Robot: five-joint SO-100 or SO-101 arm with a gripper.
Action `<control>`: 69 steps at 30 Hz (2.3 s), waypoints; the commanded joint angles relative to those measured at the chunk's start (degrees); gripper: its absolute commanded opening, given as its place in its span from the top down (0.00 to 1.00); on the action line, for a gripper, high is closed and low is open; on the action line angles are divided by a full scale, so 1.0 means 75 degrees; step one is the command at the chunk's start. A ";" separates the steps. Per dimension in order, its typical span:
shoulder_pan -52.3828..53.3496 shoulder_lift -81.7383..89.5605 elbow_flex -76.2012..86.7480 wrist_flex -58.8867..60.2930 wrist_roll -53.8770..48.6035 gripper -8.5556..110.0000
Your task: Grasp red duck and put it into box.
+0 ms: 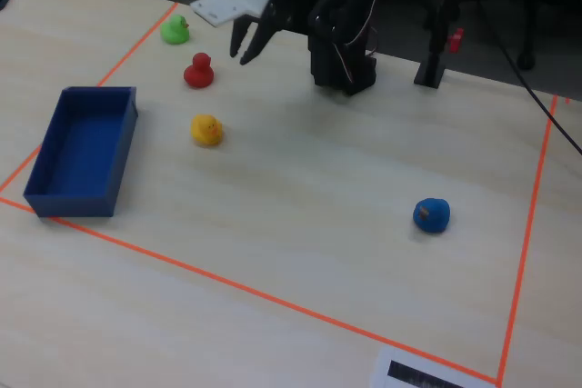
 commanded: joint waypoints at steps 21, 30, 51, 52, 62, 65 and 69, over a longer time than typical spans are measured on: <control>0.5379 -0.3973 0.0094 -0.3012 -0.1816 0.71; 0.5215 -0.3645 0.1441 -0.3703 -0.2027 0.70; 0.5637 -0.5543 0.0281 -0.4383 -0.2191 0.70; 0.5660 -0.5578 0.0270 -0.4383 -0.2203 0.70; 0.5859 -0.5520 0.0047 -0.3750 -0.2238 0.69; 0.5918 -0.5344 0.0082 -0.3469 -0.2297 0.69; 0.5965 -0.5051 0.0258 -0.3199 -0.2344 0.69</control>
